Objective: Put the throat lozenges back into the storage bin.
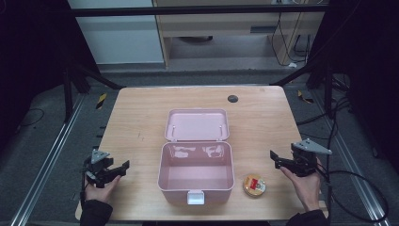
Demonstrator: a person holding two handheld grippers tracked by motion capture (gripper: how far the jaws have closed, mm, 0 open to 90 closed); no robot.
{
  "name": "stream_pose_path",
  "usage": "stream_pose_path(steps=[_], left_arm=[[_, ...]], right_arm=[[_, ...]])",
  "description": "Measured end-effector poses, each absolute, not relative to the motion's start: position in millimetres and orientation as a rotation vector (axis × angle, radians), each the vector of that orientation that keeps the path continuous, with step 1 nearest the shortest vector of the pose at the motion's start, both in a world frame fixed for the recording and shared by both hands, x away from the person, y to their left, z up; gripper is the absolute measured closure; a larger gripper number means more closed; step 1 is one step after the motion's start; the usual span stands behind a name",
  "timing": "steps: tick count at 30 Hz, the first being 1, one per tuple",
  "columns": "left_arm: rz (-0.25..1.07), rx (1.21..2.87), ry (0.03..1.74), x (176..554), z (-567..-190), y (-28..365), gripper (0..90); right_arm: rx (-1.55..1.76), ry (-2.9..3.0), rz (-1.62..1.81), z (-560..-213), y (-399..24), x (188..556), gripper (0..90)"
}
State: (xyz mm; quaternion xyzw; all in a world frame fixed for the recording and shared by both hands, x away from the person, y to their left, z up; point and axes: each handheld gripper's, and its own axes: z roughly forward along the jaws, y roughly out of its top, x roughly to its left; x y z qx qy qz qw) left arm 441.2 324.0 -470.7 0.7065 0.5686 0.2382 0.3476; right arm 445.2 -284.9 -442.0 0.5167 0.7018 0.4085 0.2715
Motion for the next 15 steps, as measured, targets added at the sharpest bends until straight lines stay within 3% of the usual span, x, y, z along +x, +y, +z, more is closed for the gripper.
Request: stream_pose_path(steps=[15], left_arm=[[0.610,1.859,1.457,443,-472,320,30.8]], right_arm=[[1.175,2.096,1.101,-405,-258,454,10.2]])
